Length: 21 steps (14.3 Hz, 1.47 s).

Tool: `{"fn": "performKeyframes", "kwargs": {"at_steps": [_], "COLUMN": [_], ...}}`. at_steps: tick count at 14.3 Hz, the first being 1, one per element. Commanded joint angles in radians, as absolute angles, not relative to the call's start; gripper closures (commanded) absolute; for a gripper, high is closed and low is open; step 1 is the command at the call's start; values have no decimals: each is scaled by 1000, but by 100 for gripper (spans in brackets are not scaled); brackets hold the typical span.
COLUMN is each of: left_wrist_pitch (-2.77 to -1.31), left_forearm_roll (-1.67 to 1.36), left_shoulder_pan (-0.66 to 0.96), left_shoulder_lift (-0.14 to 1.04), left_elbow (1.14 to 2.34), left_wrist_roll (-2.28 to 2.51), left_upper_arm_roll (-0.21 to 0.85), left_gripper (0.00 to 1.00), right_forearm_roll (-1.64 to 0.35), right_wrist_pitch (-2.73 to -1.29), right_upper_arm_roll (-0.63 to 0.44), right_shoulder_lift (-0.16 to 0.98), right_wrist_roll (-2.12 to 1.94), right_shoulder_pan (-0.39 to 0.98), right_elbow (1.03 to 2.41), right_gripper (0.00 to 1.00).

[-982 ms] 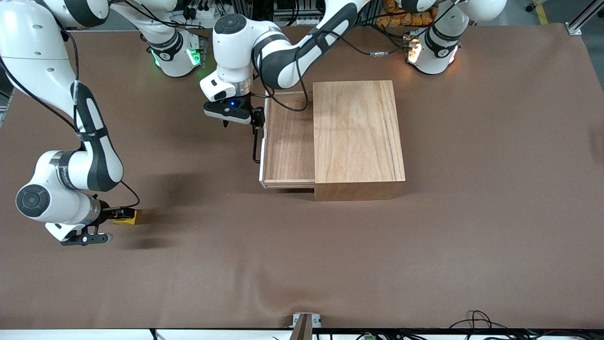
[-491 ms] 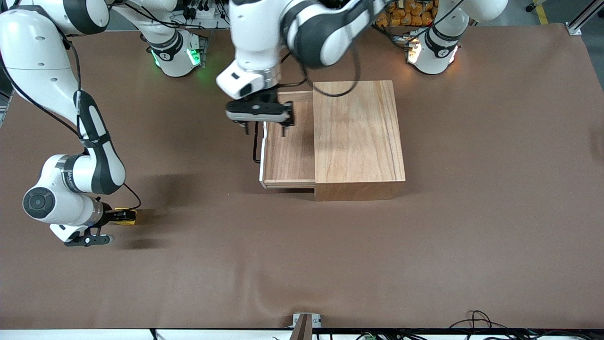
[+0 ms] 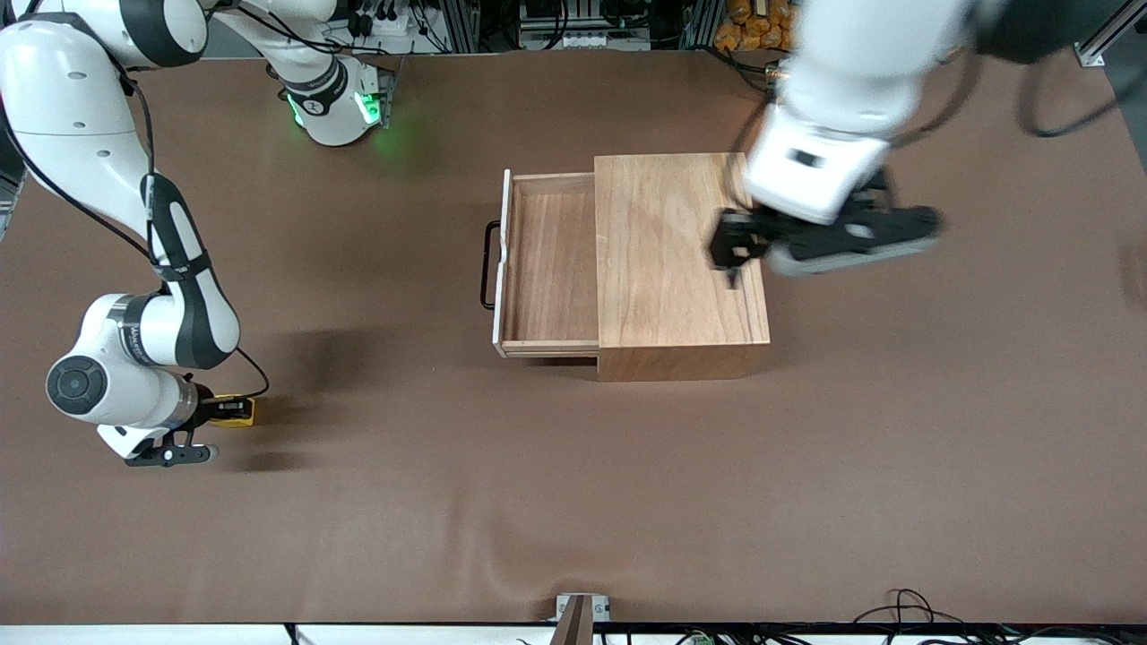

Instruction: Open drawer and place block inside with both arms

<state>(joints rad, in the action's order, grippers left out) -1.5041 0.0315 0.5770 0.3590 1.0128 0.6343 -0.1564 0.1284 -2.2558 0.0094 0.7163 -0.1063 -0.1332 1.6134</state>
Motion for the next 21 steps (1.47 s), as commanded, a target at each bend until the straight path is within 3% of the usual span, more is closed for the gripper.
{"fn": "performKeyframes", "kwargs": {"at_steps": [1,8,13,16,21], "left_wrist_pitch": [-1406,-1335,-1345,-1388,-1399], "left_forearm_roll": [-15,-18,-17,-15,2], "left_shoulder_pan": [447,197,166,147,156], "left_shoulder_lift": [307,189,121,19,12], "left_elbow": [1046,1139,1261,1394,1388], "left_wrist_roll": [550,381,339,339,337], "left_upper_arm_roll": [-137,-133,-133,-137,-135], "left_gripper": [0,0,0,0,0], "right_forearm_roll": [141,141,39,17,-164], "right_wrist_pitch": [-2249,-2174,-2001,-1939,-1792], "right_upper_arm_roll": [25,31,67,110,118], "right_shoulder_lift": [707,654,546,491,410], "right_wrist_roll": [-149,-167,-144,-143,-144], "right_shoulder_pan": [-146,-127,-91,-86,-83], "right_elbow": [1614,1605,1601,1600,1600], "right_gripper": [100,100,100,100,100]}}
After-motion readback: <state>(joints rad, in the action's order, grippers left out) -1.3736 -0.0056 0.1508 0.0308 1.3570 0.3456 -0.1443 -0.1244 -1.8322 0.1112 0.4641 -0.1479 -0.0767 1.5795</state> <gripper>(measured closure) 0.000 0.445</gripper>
